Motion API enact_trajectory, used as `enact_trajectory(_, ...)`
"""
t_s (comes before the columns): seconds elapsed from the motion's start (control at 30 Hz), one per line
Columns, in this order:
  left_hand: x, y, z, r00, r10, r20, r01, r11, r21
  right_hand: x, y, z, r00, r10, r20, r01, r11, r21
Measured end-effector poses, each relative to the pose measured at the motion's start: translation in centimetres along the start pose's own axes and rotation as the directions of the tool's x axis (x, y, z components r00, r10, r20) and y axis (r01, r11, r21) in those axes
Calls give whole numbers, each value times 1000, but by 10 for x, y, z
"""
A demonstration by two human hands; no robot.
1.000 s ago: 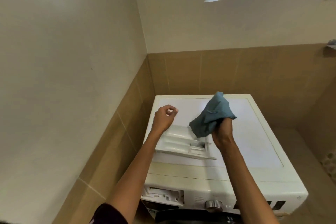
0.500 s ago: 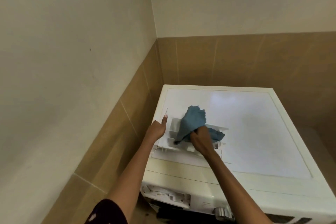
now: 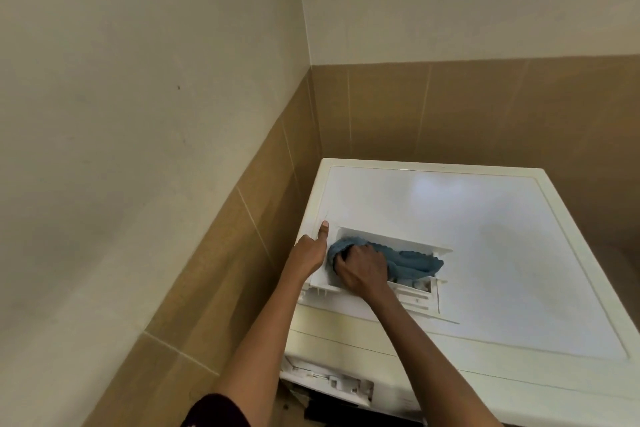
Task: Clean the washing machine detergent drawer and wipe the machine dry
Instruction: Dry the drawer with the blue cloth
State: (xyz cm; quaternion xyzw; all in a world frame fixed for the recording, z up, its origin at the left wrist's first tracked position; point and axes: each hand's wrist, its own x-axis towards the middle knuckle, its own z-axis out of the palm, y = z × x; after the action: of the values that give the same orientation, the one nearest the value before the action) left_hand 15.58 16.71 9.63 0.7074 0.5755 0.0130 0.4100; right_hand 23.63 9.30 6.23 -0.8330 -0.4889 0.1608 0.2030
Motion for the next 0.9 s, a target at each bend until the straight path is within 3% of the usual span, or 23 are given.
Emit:
enact_trajectory(0.17, 0, 2, 1, 999, -22, -29, 22, 1000, 16, 5, 26, -24, 985, 68, 158, -71, 997, 11)
enact_trajectory(0.3, 1, 1, 4, 998, -32, -56, 32, 999, -4, -3, 50, -40, 963, 222, 154, -218, 975, -48)
enact_trajectory(0.5, 1, 3, 4, 998, -21, -61, 22, 1000, 10, 7, 3, -9, 988, -74, 134, 90, 989, -119)
enact_trajectory(0.63, 4, 1, 3, 998, -36, -60, 34, 999, -24, 4, 8, -8, 993, -97, 66, 106, 982, -154)
enact_trajectory(0.8, 5, 0, 7, 996, -73, -58, 71, 997, -25, -7, 44, -31, 953, 297, 58, -298, 954, 17)
enact_trajectory(0.9, 5, 1, 9, 996, -68, -57, 68, 998, -5, -17, 35, -29, 965, 257, -45, -261, 951, -165)
